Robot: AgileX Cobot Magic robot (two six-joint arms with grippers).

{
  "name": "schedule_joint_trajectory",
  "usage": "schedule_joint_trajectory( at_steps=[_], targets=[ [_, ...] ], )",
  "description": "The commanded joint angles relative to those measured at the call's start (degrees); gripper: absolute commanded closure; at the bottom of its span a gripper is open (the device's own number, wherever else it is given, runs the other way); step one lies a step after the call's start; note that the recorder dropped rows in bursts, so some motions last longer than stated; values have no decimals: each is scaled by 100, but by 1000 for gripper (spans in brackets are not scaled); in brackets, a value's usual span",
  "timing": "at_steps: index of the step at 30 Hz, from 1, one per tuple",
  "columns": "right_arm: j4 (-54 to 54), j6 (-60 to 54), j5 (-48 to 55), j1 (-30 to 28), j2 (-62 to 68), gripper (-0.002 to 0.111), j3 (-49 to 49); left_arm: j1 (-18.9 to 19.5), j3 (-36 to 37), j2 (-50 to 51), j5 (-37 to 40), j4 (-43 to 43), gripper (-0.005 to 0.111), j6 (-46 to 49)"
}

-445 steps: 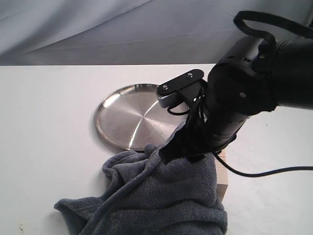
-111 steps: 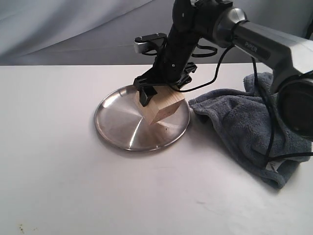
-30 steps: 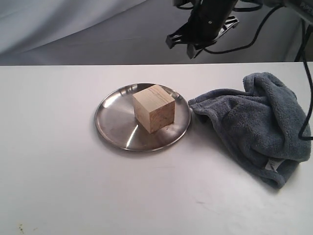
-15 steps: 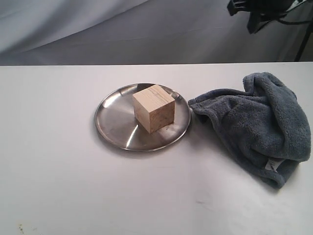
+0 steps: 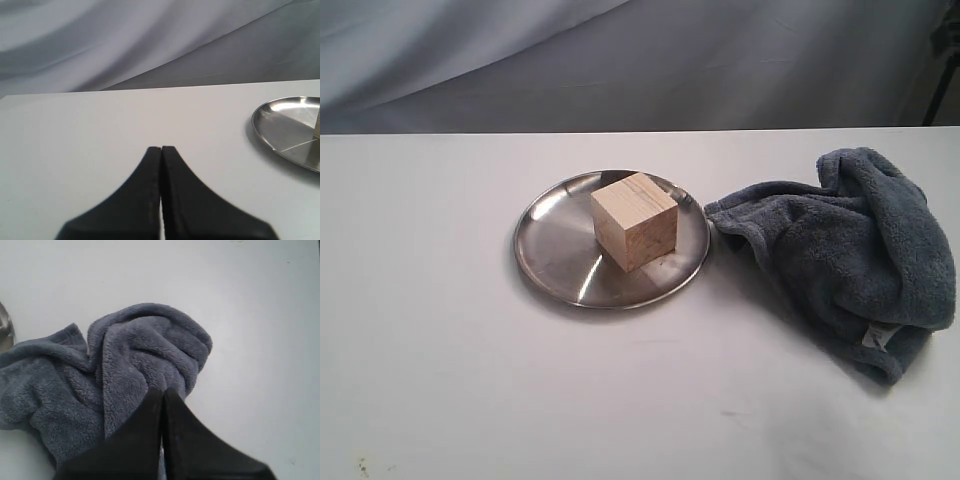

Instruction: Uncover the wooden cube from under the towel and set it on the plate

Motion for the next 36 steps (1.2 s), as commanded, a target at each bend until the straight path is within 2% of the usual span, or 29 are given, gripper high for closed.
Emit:
schedule_joint_trajectory(
  at_steps=[1, 9, 21, 26, 31, 34, 36],
  targets=[
    [7, -134, -583, -131, -774, 108, 884, 10, 29, -13, -12, -48, 107, 6],
    [277, -236, -1308, -117, -2219, 108, 2296, 10, 29, -13, -12, -48, 107, 6],
    [1002, -229, -1449, -117, -6197, 108, 4916, 10, 29, -13, -12, -48, 107, 6],
    [1830, -324, -1388, -117, -6963, 108, 5500, 10, 29, -13, -12, -48, 107, 6],
    [2870, -1269, -1325, -117, -7887, 108, 5547, 10, 29, -13, -12, -48, 107, 6],
    [2351, -1308, -1336, -117, -8442, 108, 5547, 10, 29, -13, -12, -48, 107, 6],
    [1408, -1308, -1337, -117, -8743, 108, 5547, 10, 29, -13, -12, -48, 107, 6]
  ],
)
